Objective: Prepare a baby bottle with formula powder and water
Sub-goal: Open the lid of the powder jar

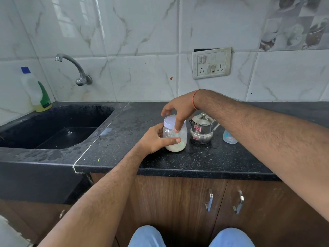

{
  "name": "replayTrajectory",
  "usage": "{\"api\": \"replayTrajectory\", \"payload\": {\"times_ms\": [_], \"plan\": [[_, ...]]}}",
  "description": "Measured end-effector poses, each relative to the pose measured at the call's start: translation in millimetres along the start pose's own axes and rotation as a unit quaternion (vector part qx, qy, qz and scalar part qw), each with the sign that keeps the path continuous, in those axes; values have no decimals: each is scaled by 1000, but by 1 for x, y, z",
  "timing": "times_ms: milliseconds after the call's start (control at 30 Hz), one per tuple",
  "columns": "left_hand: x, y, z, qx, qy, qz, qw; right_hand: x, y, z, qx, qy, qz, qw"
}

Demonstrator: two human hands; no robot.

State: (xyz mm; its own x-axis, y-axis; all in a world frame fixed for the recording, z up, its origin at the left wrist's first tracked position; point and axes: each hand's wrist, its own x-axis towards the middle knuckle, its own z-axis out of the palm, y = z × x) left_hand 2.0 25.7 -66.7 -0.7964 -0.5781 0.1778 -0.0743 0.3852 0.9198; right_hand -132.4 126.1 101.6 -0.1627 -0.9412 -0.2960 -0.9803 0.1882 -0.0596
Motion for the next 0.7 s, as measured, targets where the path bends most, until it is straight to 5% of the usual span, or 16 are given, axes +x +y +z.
{"api": "replayTrajectory", "payload": {"times_ms": [700], "plan": [[-1, 0, -2, 25, -5, -7, 1000, 2, -2, 0, -23, 11, 4, 1000]]}}
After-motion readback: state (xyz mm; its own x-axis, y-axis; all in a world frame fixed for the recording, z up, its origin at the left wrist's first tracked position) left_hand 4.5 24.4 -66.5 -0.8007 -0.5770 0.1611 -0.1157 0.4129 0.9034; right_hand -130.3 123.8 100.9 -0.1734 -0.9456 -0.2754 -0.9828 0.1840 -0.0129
